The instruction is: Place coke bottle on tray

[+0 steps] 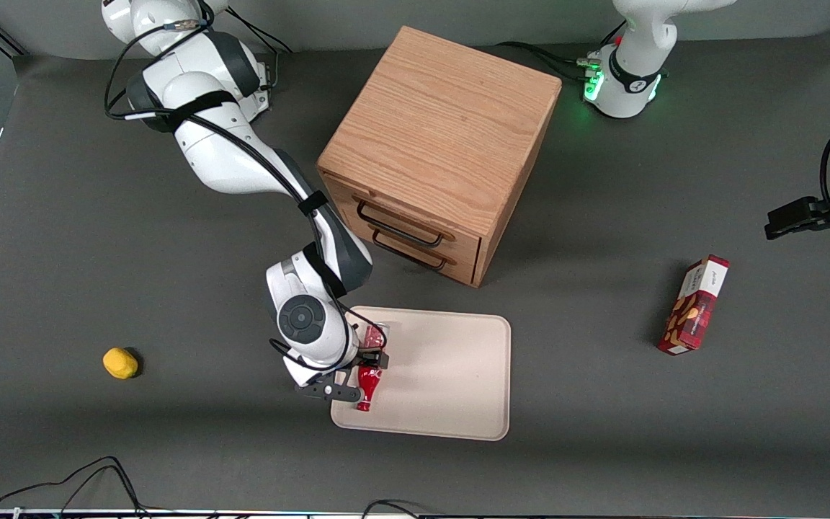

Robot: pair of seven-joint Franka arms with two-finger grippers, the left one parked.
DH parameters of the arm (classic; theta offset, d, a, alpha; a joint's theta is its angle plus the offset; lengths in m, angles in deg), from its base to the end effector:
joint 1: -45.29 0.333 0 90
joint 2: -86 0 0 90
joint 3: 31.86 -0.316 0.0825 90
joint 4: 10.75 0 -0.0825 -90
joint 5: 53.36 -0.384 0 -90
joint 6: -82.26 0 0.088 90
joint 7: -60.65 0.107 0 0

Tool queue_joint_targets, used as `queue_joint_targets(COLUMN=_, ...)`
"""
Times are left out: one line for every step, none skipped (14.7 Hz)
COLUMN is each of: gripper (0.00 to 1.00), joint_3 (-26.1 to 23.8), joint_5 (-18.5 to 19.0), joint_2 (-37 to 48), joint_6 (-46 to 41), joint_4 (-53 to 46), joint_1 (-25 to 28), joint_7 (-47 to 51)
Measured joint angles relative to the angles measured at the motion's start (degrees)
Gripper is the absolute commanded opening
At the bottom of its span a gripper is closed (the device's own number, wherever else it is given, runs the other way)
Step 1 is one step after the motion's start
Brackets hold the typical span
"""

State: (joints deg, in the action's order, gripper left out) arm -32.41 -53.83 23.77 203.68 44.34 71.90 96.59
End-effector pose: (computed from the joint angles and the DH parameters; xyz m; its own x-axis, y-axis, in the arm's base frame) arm 0.7063 0.3595 0.2039 0.9854 -0.1631 0.0486 -0.1604 -0.9855 -0.0547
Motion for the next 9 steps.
queue_joint_targets(gripper=1.00, joint_3=0.0, joint_5=0.0, joint_2=0.0, joint_6=0.0, joint_4=0.0, joint_1=0.0, joint_7=0.0)
queue_joint_targets(gripper=1.00, joint_3=0.0, joint_5=0.0, joint_2=0.0, joint_6=0.0, joint_4=0.0, joint_1=0.0, joint_7=0.0)
queue_joint_targets(gripper=1.00, joint_3=0.0, joint_5=0.0, joint_2=0.0, joint_6=0.0, joint_4=0.0, joint_1=0.0, joint_7=0.0)
queue_joint_targets(gripper=1.00, joint_3=0.0, joint_5=0.0, joint_2=0.0, joint_6=0.0, joint_4=-0.1, joint_1=0.0, joint_7=0.0)
queue_joint_targets(gripper=1.00, joint_3=0.0, joint_5=0.0, joint_2=0.0, joint_6=0.0, joint_4=-0.1, joint_1=0.0, joint_7=0.0)
queue_joint_targets(gripper=1.00, joint_3=0.0, joint_5=0.0, joint_2=0.0, joint_6=-0.2, joint_4=-0.3, joint_1=0.0, joint_7=0.0)
queue_joint_targets(gripper=1.00, joint_3=0.0, joint_5=0.0, joint_2=0.0, joint_6=-0.6, joint_4=-0.5, joint_1=0.0, joint_7=0.0)
queue_joint_targets(gripper=1.00, joint_3=0.0, joint_5=0.0, joint_2=0.1, joint_6=-1.4, joint_4=-0.7, joint_1=0.0, joint_7=0.0)
queue_joint_targets(gripper=1.00, joint_3=0.1, joint_5=0.0, joint_2=0.3, joint_6=-2.3, joint_4=-1.0, joint_1=0.0, joint_7=0.0)
